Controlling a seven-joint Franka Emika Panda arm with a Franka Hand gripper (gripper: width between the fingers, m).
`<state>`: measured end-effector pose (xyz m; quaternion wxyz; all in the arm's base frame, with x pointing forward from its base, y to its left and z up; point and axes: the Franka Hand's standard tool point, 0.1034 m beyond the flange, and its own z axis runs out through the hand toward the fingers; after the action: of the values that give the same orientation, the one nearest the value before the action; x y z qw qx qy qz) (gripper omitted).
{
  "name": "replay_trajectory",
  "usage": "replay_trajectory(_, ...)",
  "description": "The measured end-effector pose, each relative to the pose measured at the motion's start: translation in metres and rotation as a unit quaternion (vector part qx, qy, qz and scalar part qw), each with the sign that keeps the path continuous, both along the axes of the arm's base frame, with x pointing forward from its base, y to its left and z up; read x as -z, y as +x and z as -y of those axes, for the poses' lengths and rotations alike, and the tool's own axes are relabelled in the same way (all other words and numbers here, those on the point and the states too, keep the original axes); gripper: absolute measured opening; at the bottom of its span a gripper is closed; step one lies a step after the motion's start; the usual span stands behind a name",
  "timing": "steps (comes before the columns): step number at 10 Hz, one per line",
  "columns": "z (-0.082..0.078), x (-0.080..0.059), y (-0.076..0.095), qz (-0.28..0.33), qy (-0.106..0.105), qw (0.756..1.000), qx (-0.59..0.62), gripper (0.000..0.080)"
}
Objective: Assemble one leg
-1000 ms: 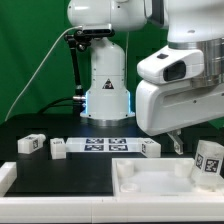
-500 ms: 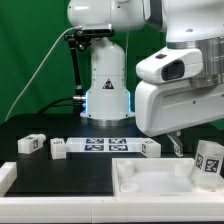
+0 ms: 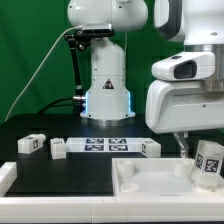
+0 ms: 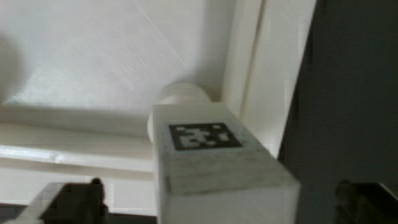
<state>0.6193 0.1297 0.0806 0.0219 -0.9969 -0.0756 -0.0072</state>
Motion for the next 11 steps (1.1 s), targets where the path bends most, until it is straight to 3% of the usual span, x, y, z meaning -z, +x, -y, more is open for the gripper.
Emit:
replay_trajectory(1, -0.0009, 0.0008, -0.0005, -0.001, 0.0, 1.0, -0.002, 0.0649)
replay_trajectory(3, -0.0007, 0.0008, -0.0005, -0.001, 0.0, 1.0, -0.005, 0.0391)
replay_trajectory(4, -0.0002, 0.0008, -0.0004, 0.0, 0.0, 1.0, -0.005, 0.0391)
replay_trajectory(5, 0.0031, 0.0009, 0.0002, 0.0, -0.001, 1.0, -0.003, 0.0304)
replay_trajectory(10, 0.0056, 0.0017, 0.0001, -0.002, -0.001, 1.0, 0.025, 0.0298)
replay_trajectory(11, 0.0061, 0.0022, 0.0, -0.003, 0.004, 0.994, 0.105, 0.0298)
